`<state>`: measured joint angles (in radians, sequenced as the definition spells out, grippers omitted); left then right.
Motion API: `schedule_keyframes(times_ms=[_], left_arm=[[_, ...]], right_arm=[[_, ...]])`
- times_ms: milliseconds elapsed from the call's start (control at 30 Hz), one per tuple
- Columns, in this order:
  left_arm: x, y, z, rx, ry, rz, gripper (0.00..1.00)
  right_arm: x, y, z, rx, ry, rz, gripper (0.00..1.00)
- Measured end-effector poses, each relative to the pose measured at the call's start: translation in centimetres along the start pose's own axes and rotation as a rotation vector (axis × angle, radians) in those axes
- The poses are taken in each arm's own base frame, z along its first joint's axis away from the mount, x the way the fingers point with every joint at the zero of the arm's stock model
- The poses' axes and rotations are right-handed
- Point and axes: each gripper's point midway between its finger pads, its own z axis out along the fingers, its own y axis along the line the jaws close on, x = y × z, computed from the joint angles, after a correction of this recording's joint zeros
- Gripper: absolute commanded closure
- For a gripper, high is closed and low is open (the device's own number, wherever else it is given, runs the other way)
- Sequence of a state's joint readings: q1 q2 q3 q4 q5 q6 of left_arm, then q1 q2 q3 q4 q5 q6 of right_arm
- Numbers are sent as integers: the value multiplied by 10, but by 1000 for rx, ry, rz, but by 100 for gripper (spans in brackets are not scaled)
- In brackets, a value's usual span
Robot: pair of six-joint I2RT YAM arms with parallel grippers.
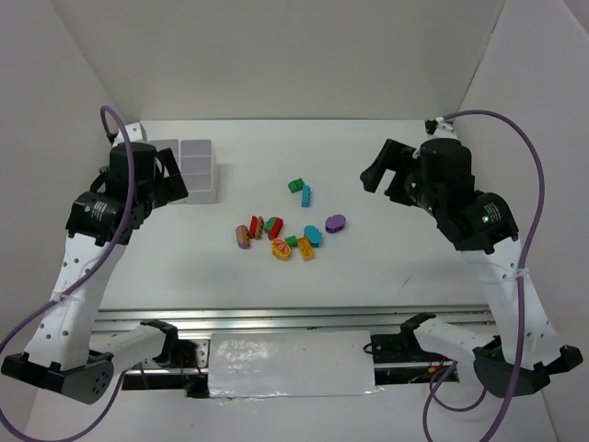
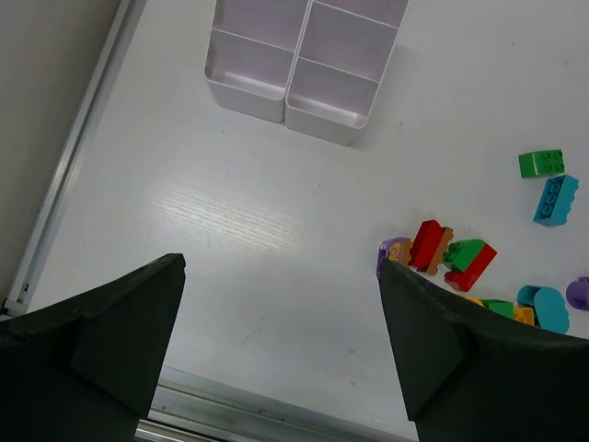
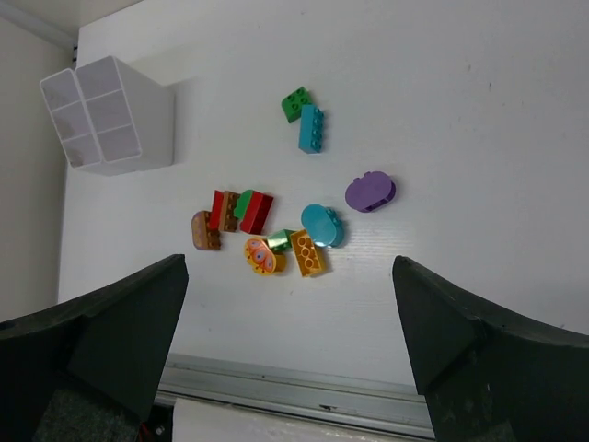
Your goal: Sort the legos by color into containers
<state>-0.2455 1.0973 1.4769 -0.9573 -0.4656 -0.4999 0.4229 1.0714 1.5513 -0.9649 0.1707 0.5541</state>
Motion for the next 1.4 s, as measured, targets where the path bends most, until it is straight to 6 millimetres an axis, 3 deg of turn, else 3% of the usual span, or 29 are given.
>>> schedule_keyframes(times_ms=[333,467,567,700,767,900,1000,1400], left_arm=[[-1,1,-1,-9,-8,-27,0],[-2,3,-1,-22,-12,-35,1],[-6,4,-3,-32,-18,-39,0],[-5,2,-3,-16,-15,-31,0],[0,-1,-2,7,-2,-25,0],[18,-3,2,28,53,-5,1],[22,-6,4,43,74,19,0],[51,-17,11,118,160,75,0]], right_arm=[[7,8,3,-47,39,-21,1],[24,22,12,-87,109,-63,6],[58,34,32,-112,196,-113,13],[148,21,75,-56,427,-199,27],[191,13,91,-12,534,-247,28],[251,2,113,46,671,-324,28],[270,-1,125,50,700,-343,28],[307,-10,170,65,738,-404,32]])
